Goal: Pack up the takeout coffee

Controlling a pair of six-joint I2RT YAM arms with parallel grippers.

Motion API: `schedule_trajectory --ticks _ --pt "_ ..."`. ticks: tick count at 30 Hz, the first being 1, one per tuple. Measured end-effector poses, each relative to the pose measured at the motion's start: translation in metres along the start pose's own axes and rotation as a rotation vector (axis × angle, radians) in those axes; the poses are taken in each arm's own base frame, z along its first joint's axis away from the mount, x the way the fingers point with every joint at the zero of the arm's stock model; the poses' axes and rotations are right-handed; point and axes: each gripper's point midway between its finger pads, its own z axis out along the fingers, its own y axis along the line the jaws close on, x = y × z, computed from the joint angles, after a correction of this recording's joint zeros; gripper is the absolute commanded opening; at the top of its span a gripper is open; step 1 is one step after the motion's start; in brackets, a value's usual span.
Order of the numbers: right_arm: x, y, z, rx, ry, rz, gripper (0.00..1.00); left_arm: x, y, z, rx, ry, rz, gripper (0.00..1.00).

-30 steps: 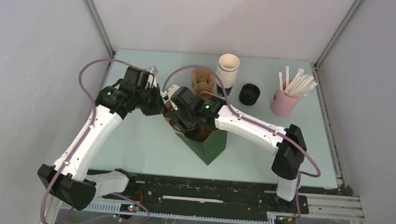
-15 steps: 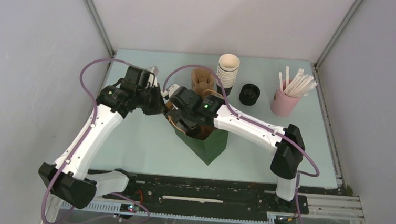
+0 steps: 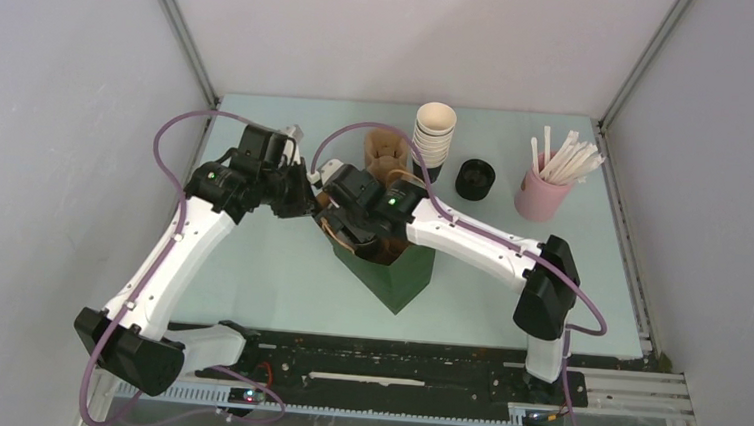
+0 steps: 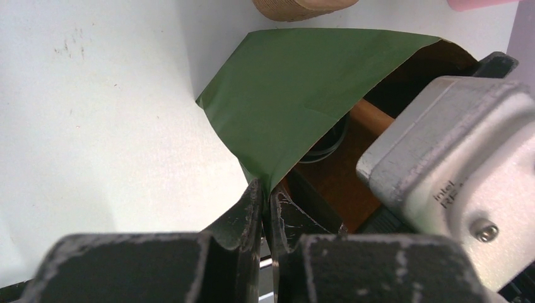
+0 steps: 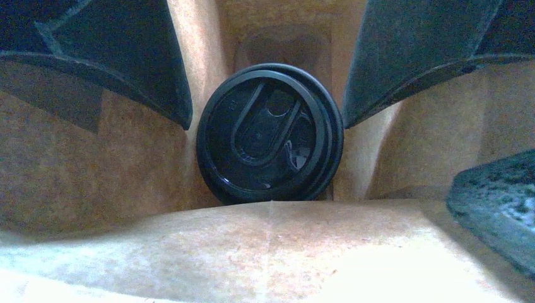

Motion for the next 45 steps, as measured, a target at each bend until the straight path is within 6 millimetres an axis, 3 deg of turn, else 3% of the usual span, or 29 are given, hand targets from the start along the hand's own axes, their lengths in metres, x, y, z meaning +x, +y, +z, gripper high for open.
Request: schedule_trajectory --ticks 12,18,25,35,45 --pt "0.007 0.002 0.012 0.006 0.012 -0.001 0.84 0.0 0.001 0.001 -0.004 0.002 -0.002 0.1" --pt "0.005 0.002 0.015 0.009 -0.003 -0.007 0.51 -0.001 0.002 0.001 -0.008 -0.003 -0.003 0.1" --pt "0.002 0.002 0.015 0.006 -0.028 -0.004 0.35 -0.001 0.001 0.001 -0.004 -0.001 -0.003 0.1" --pt "0.001 0.004 0.005 -0.004 -0.171 -0.007 0.32 -0.001 -0.003 0.001 0.014 0.002 0.0 0.1" --pt "-0.001 0.009 0.023 0.01 -0.19 -0.01 0.29 0.002 -0.004 0.0 0.02 0.013 0.001 0.1"
